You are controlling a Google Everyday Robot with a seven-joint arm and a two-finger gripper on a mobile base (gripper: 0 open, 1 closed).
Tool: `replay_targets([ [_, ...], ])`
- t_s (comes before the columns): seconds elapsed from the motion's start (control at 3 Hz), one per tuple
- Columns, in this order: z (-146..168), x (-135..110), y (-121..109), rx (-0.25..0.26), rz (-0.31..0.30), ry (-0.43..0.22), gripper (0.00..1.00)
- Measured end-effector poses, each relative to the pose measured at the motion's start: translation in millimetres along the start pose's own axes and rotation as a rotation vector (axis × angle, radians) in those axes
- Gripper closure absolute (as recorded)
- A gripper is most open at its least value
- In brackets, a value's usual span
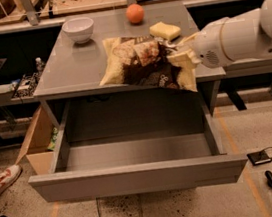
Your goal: Pick brown chip bag from top drawer and place on counter
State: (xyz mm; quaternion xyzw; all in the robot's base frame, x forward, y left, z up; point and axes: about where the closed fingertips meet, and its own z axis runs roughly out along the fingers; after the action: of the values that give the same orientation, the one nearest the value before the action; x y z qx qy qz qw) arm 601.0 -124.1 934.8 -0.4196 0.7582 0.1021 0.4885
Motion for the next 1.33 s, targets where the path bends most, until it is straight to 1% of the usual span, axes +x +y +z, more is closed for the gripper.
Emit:
replay_targets([
  [0.33,59.1,-28.1,-12.5,-0.046,-0.063,-0.01,1.0],
  [0.67,115.3,-52.6,-18.8,-0.109,-0.097,-0.024,1.0],
  [1.0,167.7,-73.5,-26.7,-0.165,-0.112,-0.035,1.0],
  [1.33,207.4,-82.0,-36.6,-0.201,-0.092,-0.032,0.82],
])
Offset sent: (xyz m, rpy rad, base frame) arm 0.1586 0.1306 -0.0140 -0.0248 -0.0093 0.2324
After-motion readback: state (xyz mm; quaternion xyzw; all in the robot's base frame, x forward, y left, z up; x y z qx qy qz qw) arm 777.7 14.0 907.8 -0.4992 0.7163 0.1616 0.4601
